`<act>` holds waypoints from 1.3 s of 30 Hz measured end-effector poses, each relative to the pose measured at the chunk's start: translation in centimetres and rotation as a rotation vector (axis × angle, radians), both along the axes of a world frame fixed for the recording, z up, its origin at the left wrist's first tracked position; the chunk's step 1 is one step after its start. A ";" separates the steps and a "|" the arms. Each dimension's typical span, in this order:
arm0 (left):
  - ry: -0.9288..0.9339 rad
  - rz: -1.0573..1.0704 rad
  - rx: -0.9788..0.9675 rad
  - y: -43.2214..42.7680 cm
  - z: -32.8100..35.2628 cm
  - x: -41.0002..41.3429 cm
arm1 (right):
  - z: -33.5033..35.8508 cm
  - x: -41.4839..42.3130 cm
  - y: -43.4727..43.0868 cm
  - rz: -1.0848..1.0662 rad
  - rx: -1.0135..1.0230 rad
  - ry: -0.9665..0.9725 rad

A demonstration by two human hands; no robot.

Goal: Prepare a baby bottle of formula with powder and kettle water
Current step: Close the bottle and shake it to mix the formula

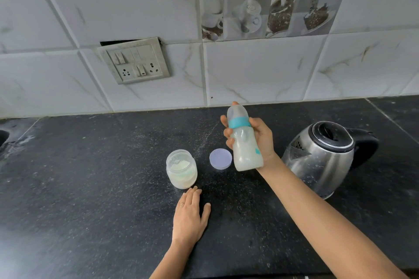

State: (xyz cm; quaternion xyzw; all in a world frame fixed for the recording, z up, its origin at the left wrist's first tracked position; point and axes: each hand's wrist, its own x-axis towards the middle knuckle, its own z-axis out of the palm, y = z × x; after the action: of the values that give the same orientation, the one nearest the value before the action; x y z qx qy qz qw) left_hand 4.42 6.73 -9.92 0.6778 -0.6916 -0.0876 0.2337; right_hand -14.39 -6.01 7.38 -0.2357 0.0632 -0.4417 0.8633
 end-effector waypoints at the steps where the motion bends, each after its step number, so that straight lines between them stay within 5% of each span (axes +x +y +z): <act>1: 0.002 0.000 0.001 0.0 0.0 0.0 | 0.0 0.0 0.0 0.016 0.029 -0.003; 4: 0.012 -0.007 0.000 0.2 0.1 0.0 | -0.1 0.2 -0.3 -0.019 0.055 0.113; 11: 0.028 -0.013 -0.002 0.2 0.1 0.1 | 0.8 0.0 0.1 -0.186 -0.284 0.230; 16: 0.024 -0.020 -0.002 0.2 0.1 0.2 | 0.9 0.5 -0.8 -0.223 0.268 0.050; 18: 0.026 -0.021 -0.001 0.2 0.1 0.3 | 0.9 0.4 -0.3 -0.087 0.304 -0.011; 23: 0.029 -0.024 0.004 0.0 0.0 0.3 | 1.0 -0.2 1.1 0.195 -0.245 0.087; 29: 0.031 -0.028 -0.001 0.2 0.0 0.3 | 2.0 0.7 0.2 0.094 0.131 0.000; 33: 0.031 -0.029 0.001 0.2 0.0 0.4 | 1.3 0.5 0.7 0.146 -0.164 0.132; 37: 0.035 -0.027 0.007 0.1 0.0 0.4 | 0.7 1.1 -0.4 -0.055 0.220 -0.020; 39: 0.034 -0.029 0.008 0.1 0.0 0.4 | 0.6 1.0 0.0 0.017 0.246 -0.066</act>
State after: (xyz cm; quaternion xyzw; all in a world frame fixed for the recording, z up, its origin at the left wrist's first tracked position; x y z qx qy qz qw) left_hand 4.78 6.85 -9.96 0.6671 -0.6968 -0.1054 0.2415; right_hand -13.42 -6.05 8.02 -0.1140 0.0861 -0.4308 0.8911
